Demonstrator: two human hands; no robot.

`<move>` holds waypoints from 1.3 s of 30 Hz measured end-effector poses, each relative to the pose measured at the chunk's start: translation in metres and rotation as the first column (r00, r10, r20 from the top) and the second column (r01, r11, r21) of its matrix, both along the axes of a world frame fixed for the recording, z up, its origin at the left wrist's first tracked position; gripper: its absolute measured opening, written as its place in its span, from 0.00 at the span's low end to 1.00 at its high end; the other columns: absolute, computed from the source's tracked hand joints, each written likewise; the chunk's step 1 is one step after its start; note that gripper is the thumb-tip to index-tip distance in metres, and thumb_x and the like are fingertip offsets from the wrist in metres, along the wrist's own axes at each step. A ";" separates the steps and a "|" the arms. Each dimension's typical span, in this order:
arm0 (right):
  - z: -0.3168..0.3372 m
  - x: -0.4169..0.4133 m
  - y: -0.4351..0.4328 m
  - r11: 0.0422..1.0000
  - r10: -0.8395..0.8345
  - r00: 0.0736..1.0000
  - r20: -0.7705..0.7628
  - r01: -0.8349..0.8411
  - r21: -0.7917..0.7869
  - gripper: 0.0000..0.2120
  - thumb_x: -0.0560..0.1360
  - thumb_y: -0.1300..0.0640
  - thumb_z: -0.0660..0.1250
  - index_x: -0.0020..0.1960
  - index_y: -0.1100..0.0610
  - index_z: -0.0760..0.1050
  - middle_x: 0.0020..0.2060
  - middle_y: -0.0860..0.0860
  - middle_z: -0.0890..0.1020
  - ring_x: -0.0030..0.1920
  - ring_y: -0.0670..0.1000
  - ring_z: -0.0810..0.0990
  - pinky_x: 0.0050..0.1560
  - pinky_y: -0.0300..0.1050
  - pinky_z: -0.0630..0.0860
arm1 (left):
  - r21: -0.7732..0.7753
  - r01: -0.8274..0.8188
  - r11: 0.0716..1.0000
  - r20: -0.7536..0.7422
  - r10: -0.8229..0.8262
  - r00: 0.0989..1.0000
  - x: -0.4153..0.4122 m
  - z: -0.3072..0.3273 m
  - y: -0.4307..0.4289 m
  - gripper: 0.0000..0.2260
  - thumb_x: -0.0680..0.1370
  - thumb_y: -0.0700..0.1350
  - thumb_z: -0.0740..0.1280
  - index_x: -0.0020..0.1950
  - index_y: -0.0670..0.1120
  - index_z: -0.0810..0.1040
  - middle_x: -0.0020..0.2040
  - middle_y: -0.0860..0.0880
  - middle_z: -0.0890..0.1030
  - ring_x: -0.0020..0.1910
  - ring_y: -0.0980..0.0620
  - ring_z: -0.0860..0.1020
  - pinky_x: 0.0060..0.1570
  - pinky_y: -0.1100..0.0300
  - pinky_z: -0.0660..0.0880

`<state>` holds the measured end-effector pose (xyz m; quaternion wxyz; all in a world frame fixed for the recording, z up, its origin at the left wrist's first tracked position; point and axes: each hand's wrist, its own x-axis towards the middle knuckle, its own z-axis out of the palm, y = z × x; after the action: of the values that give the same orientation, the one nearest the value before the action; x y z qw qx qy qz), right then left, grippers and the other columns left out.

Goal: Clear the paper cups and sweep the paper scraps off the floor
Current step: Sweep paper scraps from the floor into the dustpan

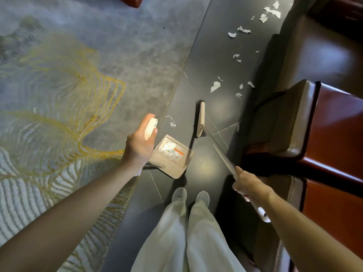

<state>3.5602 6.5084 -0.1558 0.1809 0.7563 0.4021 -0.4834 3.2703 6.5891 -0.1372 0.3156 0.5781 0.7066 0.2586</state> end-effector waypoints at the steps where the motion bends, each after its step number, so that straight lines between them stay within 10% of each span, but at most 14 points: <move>1: 0.002 -0.006 -0.002 0.999 0.047 0.999 0.006 -0.047 -0.012 0.30 0.79 0.66 0.57 0.78 0.58 0.51 0.56 0.60 0.78 0.39 0.53 0.77 0.27 0.38 0.68 | 0.004 0.002 1.000 -0.002 -0.002 1.000 0.003 0.000 0.000 0.15 0.81 0.47 0.63 0.67 0.55 0.72 0.31 0.52 0.70 0.29 0.49 0.69 0.34 0.56 0.69; 19: 0.089 0.012 0.017 0.969 0.246 0.969 -0.008 -0.246 -0.015 0.35 0.80 0.60 0.61 0.79 0.46 0.46 0.39 0.54 0.76 0.16 0.45 0.72 0.19 0.37 0.69 | -0.017 -0.073 0.997 -0.028 0.073 0.997 -0.011 0.005 -0.021 0.14 0.81 0.50 0.60 0.66 0.60 0.69 0.33 0.45 0.73 0.35 0.34 0.76 0.36 0.47 0.76; 24: 0.063 -0.017 0.074 0.929 0.364 0.930 0.051 -0.366 0.053 0.35 0.78 0.68 0.61 0.79 0.51 0.49 0.41 0.54 0.73 0.30 0.51 0.76 0.23 0.39 0.74 | 0.036 -0.166 0.986 -0.019 0.166 0.986 -0.015 0.005 -0.018 0.16 0.81 0.46 0.62 0.69 0.54 0.70 0.48 0.40 0.81 0.46 0.35 0.77 0.46 0.50 0.74; 30: 0.020 -0.060 0.093 0.851 0.519 0.851 0.082 -0.523 0.035 0.29 0.79 0.67 0.60 0.77 0.57 0.55 0.59 0.61 0.75 0.53 0.58 0.80 0.54 0.50 0.79 | 0.027 -0.165 0.986 -0.004 0.165 0.986 -0.024 0.000 0.003 0.15 0.81 0.46 0.62 0.68 0.54 0.71 0.48 0.43 0.80 0.44 0.38 0.77 0.46 0.50 0.75; 35: 0.036 -0.050 0.065 0.822 0.559 0.827 -0.053 -0.562 -0.095 0.31 0.77 0.69 0.61 0.75 0.50 0.58 0.45 0.54 0.73 0.33 0.49 0.76 0.21 0.34 0.70 | 0.016 -0.190 0.982 0.019 0.189 0.982 -0.043 -0.011 0.016 0.15 0.80 0.46 0.63 0.67 0.54 0.71 0.43 0.48 0.77 0.39 0.37 0.76 0.42 0.48 0.76; 39: 0.065 -0.019 0.035 0.853 0.504 0.862 -0.045 -0.506 -0.129 0.27 0.80 0.65 0.58 0.75 0.48 0.57 0.52 0.56 0.76 0.33 0.52 0.79 0.24 0.39 0.77 | -0.006 -0.119 0.993 0.066 0.119 0.991 -0.041 -0.008 0.014 0.14 0.80 0.47 0.62 0.65 0.59 0.69 0.42 0.48 0.75 0.34 0.44 0.71 0.41 0.49 0.76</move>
<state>3.5415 6.5432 -0.0909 0.3505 0.6079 0.5533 -0.4488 3.2289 6.6030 -0.1450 0.3237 0.5257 0.7292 0.2953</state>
